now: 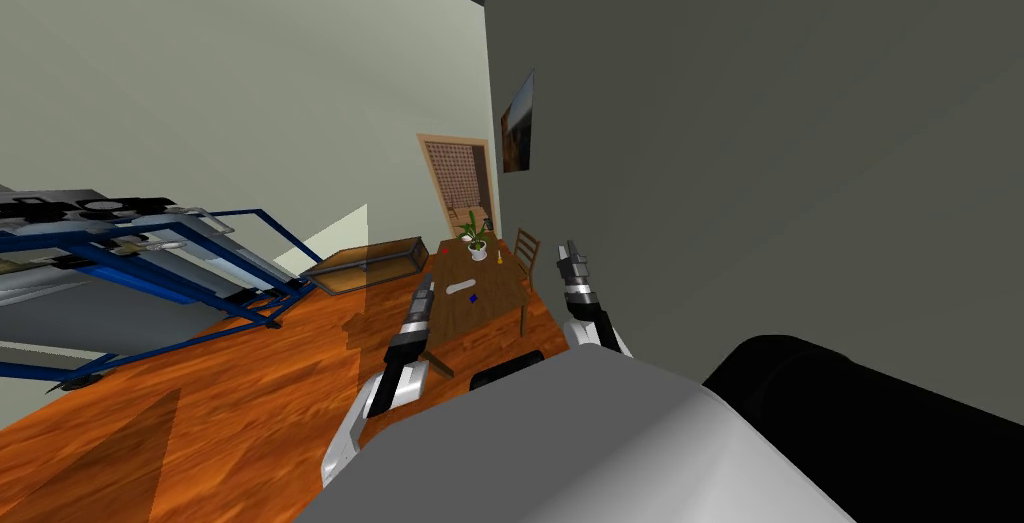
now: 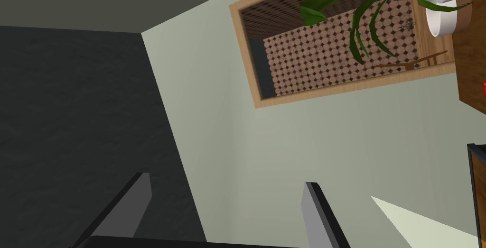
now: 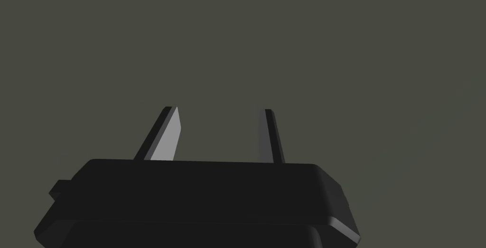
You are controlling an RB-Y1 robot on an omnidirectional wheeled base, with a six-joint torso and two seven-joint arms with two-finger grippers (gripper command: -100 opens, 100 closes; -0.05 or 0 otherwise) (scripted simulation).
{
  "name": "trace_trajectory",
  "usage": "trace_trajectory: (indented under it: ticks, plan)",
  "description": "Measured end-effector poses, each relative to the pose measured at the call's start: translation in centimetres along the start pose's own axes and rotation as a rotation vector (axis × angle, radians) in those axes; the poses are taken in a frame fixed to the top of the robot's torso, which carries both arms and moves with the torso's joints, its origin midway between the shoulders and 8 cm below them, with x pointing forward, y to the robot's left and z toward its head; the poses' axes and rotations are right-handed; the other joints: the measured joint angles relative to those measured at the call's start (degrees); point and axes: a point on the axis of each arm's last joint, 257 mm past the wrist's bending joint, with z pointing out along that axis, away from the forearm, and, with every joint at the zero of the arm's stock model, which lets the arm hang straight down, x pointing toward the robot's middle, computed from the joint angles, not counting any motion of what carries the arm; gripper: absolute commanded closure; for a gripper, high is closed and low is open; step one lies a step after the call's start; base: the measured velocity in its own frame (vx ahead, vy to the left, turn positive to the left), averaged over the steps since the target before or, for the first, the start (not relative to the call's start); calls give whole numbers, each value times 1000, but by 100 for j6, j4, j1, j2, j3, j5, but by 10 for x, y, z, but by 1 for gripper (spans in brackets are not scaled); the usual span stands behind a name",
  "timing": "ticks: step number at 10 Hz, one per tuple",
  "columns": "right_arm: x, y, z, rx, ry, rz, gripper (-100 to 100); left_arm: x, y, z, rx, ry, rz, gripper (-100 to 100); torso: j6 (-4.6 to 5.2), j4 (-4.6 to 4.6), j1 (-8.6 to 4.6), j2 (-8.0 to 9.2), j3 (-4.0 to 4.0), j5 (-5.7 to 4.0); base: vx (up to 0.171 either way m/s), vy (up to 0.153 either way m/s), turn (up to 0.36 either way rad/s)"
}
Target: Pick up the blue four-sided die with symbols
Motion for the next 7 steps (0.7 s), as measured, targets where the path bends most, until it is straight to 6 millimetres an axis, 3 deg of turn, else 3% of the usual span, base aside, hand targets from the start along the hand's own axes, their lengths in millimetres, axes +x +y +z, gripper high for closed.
trace_trajectory:
  ticks: [7]
  plan:
    - [0, 0, 0, 0, 0, 0, 0, 24, 67, 0, -133, 70, 72, -100, -3, -2, 7, -10, -5, 1, -9, -22, -50]
